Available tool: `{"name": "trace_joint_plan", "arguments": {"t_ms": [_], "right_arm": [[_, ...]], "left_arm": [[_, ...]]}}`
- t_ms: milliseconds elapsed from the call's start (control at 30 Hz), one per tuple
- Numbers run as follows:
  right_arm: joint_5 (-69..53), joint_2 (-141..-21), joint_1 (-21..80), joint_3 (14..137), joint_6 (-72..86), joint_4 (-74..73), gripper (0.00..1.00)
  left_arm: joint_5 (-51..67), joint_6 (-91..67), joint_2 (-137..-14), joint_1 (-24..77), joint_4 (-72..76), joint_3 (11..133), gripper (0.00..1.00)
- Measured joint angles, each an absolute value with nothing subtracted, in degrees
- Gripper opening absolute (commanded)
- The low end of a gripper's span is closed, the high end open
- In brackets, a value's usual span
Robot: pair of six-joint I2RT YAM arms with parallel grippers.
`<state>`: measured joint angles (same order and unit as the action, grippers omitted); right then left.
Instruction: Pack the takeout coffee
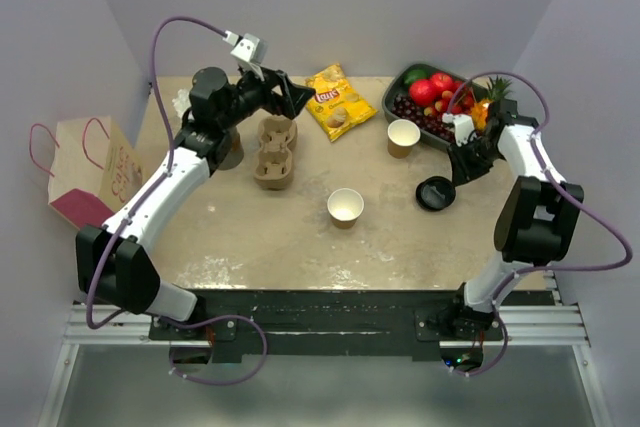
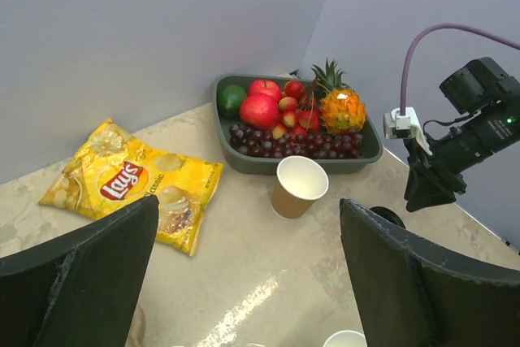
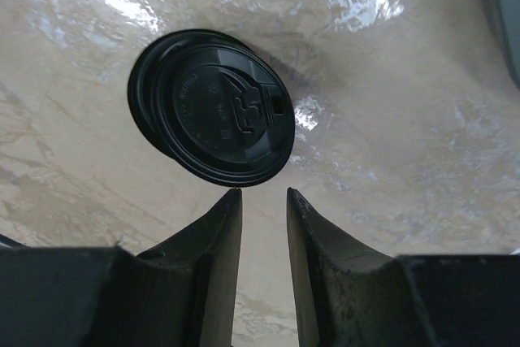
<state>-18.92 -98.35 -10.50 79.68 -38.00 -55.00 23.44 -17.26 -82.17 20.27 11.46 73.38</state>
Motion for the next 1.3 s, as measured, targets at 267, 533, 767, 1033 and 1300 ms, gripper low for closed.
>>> {"name": "trace_joint_plan", "arguments": {"t_ms": [267,533,767,1033,1300], "right_arm": [[-18.50,-104.42,-11.53,78.85,-38.72,-54.17,0.32],[-16.86,-108.33,-11.53,79.99,-38.52,-52.58,0.28],[-15.99,-110.41,-11.53,82.65,-38.22,-51.88,0.16],[-16.01,-110.41,-11.53,83.31,-38.13,-51.96,0.04],[-16.14,-110.37,-11.53,83.66,-37.91,-53.04,0.00]], "left_arm": [[23.68,-16.80,-85.14,20.27,11.35,74.52,0.96],[23.64,-15.94,-85.17,20.27,11.20,74.52,0.96],[23.64,-15.40,-85.17,20.27,11.11,74.52,0.96],[23.64,-15.40,-85.19,20.27,11.14,74.52,0.96],[23.66,-15.35,-85.19,20.27,11.14,74.52,0.96]]}}
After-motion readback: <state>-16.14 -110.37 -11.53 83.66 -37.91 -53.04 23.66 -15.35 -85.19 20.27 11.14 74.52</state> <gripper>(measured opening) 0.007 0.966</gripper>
